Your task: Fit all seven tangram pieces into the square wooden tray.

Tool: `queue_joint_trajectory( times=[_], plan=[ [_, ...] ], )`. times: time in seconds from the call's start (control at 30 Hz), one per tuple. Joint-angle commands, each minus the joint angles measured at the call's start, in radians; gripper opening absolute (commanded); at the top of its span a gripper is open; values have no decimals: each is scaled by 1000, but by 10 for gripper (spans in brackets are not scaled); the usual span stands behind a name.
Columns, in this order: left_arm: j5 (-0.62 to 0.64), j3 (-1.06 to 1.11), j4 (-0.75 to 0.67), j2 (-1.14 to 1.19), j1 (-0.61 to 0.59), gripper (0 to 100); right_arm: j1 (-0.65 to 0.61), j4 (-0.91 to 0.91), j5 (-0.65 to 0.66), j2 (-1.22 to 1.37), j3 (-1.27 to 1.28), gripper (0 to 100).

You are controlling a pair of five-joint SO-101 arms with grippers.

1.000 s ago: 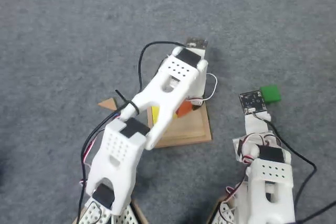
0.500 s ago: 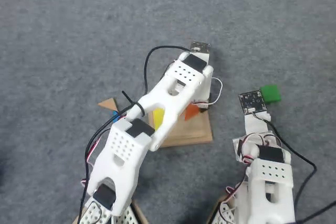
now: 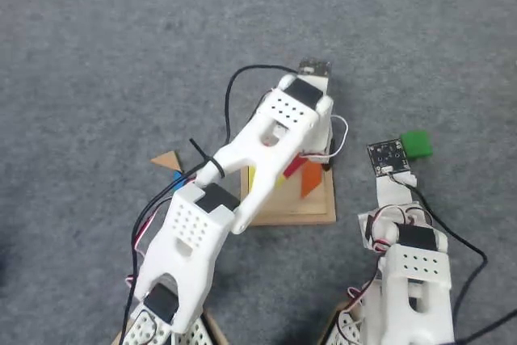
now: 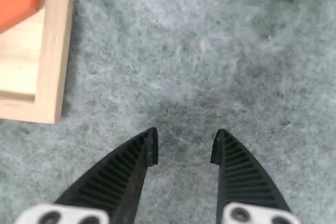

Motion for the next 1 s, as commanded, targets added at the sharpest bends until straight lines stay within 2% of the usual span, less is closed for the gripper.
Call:
queue_joint_trajectory(
  times=[0.0,0.2,0.4,0.5,0.63,0.8,0.97],
  plan=[
    [-126,-163,87,-28,-23,246,-7,-18,-14,-28,-31,191],
    [-264,-355,112,-41,-167,246,-22,-16,-12,-28,-28,193],
    [-342,-246,112,-293,-299,246,-35,-16,3,-19,-28,194],
    [-422,-82,112,-525,-316,242,-59,-10,8,-19,-28,194],
    [-506,278,81,-772,-368,220,-62,-10,8,-19,-28,194],
    [-615,717,-87,-865,-531,220,-62,-10,8,-18,-28,194],
    [-810,984,-173,-873,-658,220,-62,-8,8,-18,-28,194]
  ],
)
